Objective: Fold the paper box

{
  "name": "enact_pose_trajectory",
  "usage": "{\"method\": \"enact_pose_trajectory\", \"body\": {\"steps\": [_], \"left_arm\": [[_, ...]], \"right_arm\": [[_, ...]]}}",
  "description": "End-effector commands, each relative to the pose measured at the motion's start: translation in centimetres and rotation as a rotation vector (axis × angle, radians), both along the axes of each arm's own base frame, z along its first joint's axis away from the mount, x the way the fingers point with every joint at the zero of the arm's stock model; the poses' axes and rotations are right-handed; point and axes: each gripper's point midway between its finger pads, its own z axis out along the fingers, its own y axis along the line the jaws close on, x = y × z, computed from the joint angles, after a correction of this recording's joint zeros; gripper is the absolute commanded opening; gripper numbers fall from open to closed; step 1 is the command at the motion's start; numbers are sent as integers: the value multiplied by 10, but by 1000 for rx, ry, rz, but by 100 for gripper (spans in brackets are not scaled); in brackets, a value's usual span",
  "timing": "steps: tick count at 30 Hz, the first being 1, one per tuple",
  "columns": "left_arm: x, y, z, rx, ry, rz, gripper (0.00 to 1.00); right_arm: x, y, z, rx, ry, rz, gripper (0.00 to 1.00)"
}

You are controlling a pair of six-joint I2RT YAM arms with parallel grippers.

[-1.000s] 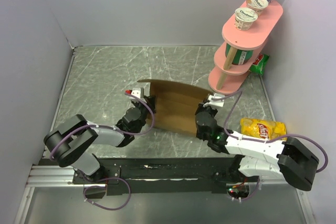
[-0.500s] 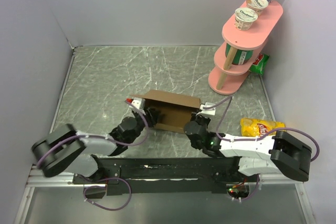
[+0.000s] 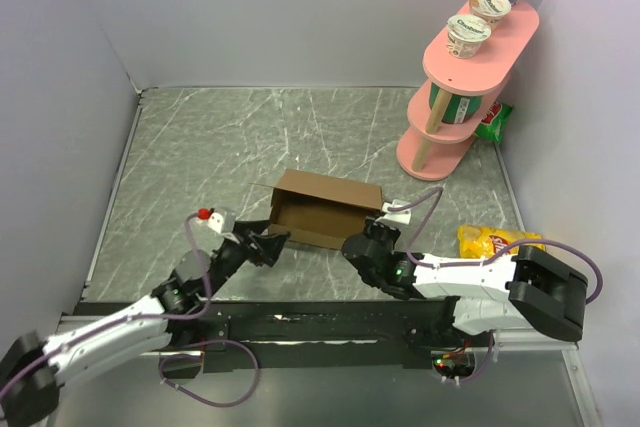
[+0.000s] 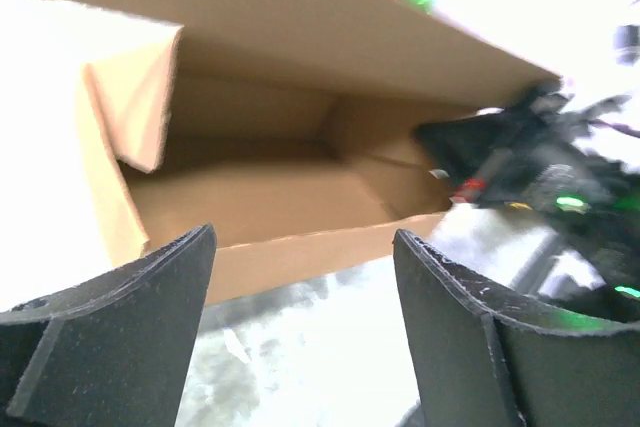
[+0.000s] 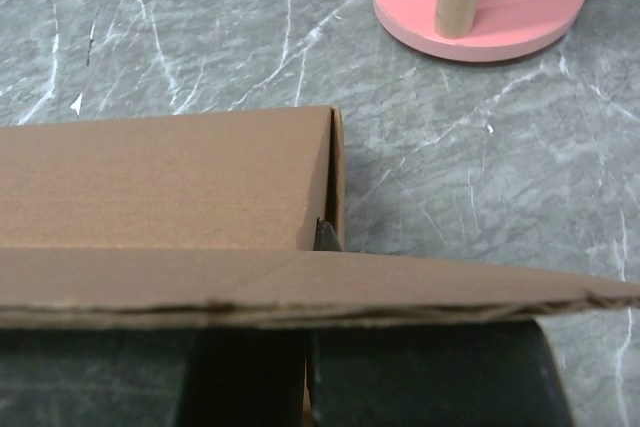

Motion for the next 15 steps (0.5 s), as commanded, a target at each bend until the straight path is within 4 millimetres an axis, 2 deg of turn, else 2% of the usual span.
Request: {"method": "enact_pose_trajectory", "body": {"steps": [1,5,7,8,9,10,11,12,13,15], "left_arm": [[-28,6,15,-7,1,-100,77],[-31,25,76,-106,-62,-47,82],[-25,27,88,-101,-44,-13,80],[-24,28,110,-116,-61,-5,80],[-19,26,117,-96,-64,8,80],[-11,16,113,-49,-36,9,80],[-8,13,137,-63,-62,11,79],[-4,8,152,-81,-84,7,79],[3,-4,152,-62,-81,-4,79],[7,-13,187,-97,-169,-25,80]], "right_arm": [[-6,3,-14,9,55,18,0],[-9,-2,-16,18,48,11,0],[-10,-6,-17,11,46,5,0],[-10,-7,-17,13,44,1,0],[-11,-8,-17,12,46,-2,0],[-11,-9,-17,11,44,-6,0],[-12,-11,-18,10,48,-8,0],[-12,-11,-17,12,45,-14,0],[-12,-11,-16,18,41,-17,0],[-14,-12,-17,7,48,-18,0]]}}
